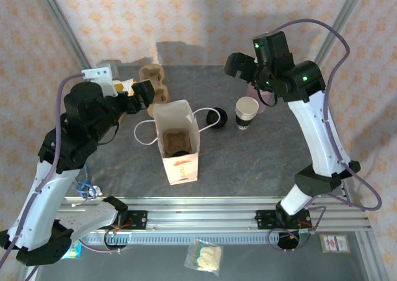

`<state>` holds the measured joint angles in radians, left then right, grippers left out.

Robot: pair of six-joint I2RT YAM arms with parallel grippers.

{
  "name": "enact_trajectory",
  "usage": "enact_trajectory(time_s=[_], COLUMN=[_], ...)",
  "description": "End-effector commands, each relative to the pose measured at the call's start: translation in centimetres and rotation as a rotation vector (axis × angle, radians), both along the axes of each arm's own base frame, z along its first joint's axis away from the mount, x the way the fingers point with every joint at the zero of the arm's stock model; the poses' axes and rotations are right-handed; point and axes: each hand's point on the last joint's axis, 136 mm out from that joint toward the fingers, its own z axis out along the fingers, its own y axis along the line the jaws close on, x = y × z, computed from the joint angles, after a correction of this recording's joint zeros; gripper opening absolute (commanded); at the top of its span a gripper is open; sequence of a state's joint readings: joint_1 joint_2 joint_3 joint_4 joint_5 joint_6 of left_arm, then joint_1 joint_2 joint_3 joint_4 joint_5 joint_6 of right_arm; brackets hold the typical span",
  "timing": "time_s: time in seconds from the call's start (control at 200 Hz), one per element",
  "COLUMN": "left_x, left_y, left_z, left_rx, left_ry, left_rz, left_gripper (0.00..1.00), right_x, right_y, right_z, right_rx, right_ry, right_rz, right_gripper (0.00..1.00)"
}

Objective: Pack the takeout coffee

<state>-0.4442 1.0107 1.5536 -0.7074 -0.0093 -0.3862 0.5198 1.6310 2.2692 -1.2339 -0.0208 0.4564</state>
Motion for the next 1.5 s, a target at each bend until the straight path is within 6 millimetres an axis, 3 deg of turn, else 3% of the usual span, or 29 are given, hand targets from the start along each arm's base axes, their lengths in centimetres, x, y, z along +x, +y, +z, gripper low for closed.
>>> enact_trajectory(time_s=[0.0, 0.36, 0.626, 0.936, 1.271, 1.496], left_x=[0.8, 5.7, 8.0, 7.5, 6.2, 5.9], left_y=[-0.2, -4.7, -6.9, -11.8, -14.7, -16.8], left_z=[1.2, 2.1, 1.3, 1.2, 0.7, 0.0], left_rx=[0.046, 0.048, 0.035, 0.107, 0.114, 0.142], left_ry=[-0.018, -0.027, -0.031, -0.029, -0.026, -0.030], left_rz=[-0.009, -0.129, -0.155, -0.224, -0.289, -0.334], left_gripper=[0.99, 0.99, 0.98, 0.98, 0.98, 0.98], right_x=[2.3, 7.4, 9.6, 9.1, 7.1, 6.7], right_y=[-2.4, -11.0, -13.8, -15.9, -18.6, -20.3], right_z=[-1.4, -6.1, -7.5, -8.4, -9.8, -10.9], right_rx=[-0.055, -0.074, -0.073, -0.068, 0.002, 0.056], right_ry=[0.004, 0.091, 0.106, 0.117, 0.139, 0.154], right_rz=[-0.084, -0.290, -0.355, -0.381, -0.406, -0.429], right_gripper=[0.99, 0.87, 0.83, 0.83, 0.82, 0.70])
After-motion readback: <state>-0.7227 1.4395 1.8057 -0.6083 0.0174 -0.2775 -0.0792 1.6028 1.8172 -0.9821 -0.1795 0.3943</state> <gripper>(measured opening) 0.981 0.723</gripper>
